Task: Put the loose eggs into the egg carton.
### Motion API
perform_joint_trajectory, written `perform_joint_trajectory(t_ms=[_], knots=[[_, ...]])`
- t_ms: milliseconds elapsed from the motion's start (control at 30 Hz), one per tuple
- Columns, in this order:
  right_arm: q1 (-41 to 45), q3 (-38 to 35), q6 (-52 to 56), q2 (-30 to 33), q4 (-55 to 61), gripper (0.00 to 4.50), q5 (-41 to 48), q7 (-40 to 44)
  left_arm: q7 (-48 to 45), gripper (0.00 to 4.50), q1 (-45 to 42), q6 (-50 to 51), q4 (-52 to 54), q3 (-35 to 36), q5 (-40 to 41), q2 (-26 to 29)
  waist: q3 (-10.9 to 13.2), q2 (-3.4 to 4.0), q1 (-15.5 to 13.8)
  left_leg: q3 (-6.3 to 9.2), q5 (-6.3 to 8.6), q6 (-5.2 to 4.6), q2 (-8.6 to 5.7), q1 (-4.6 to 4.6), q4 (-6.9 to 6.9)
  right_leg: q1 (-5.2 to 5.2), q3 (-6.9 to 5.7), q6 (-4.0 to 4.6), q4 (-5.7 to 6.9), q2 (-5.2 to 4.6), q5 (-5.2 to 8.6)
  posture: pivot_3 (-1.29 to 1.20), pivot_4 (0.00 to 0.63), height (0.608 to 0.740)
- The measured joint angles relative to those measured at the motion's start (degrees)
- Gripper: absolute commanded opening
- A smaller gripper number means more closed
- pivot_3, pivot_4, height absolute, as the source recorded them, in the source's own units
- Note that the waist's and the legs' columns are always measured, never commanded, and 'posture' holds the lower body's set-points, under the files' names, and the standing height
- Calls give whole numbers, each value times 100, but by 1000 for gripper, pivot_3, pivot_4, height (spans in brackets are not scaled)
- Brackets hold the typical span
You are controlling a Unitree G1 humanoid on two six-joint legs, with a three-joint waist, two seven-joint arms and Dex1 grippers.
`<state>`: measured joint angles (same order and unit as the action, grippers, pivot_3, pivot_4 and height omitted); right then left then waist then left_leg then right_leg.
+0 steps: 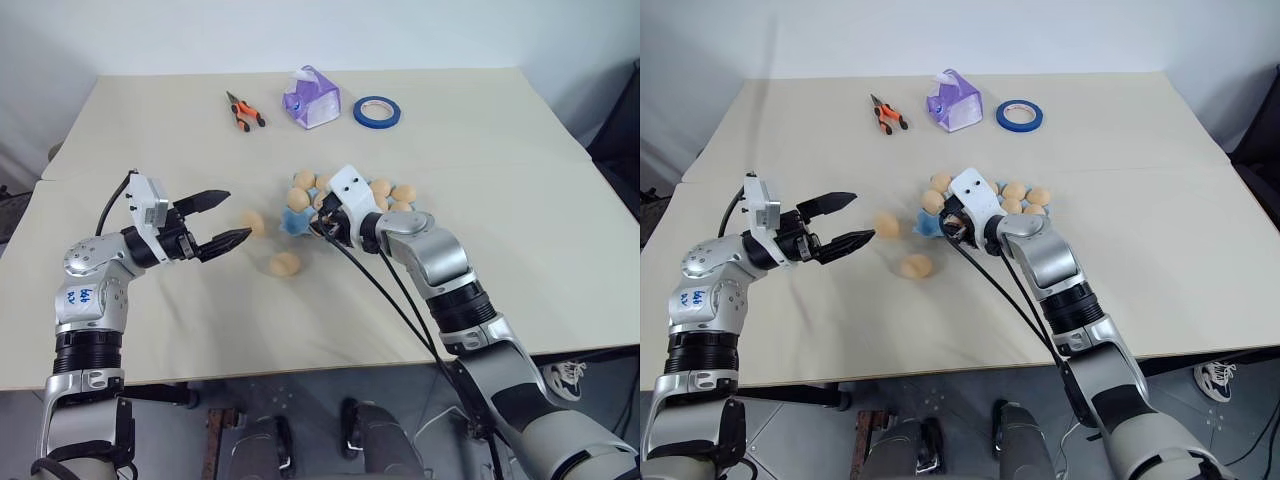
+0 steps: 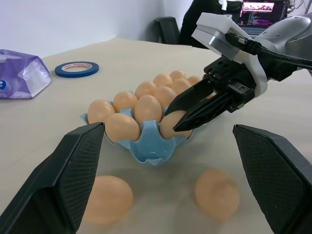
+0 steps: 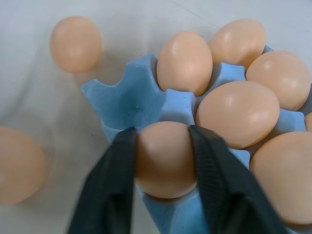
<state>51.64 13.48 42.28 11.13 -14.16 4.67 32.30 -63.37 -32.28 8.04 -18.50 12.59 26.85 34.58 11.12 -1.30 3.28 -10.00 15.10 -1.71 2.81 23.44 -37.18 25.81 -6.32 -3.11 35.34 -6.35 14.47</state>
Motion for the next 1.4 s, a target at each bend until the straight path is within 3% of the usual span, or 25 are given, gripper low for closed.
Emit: perform_joint_trajectory(t_ms=[500, 967, 1300, 1400], knots=[[154, -136, 242, 18, 486, 825, 174, 65, 5, 4500, -2, -1, -1, 0, 1, -6, 0, 0, -2, -1, 0, 1, 0, 3, 1, 6, 1, 0, 1, 0, 0, 0, 150, 740], [-192, -200, 1122, 1242, 1637, 825, 366, 331, 1, 4500, -1, 0, -2, 5, 6, -32, 0, 0, -1, -4, 1, -2, 0, 11, 1, 13, -2, 0, -24, 0, 0, 0, 150, 740], [-330, -254, 1166, 1196, 1729, 4306, 618, 365, -5, 4500, -2, 0, -4, 4, 6, -50, 0, 0, -21, -4, -2, -3, -1, 12, -1, 14, -2, 0, -23, -2, 0, 0, 150, 740], [-339, -254, 1173, 1247, 1852, 4442, 646, 375, -4, 4500, -1, 7, -1, 4, 7, -50, 0, 0, -22, -4, -2, -3, -2, 13, 0, 14, -2, 0, -23, -2, 0, 0, 150, 740]])
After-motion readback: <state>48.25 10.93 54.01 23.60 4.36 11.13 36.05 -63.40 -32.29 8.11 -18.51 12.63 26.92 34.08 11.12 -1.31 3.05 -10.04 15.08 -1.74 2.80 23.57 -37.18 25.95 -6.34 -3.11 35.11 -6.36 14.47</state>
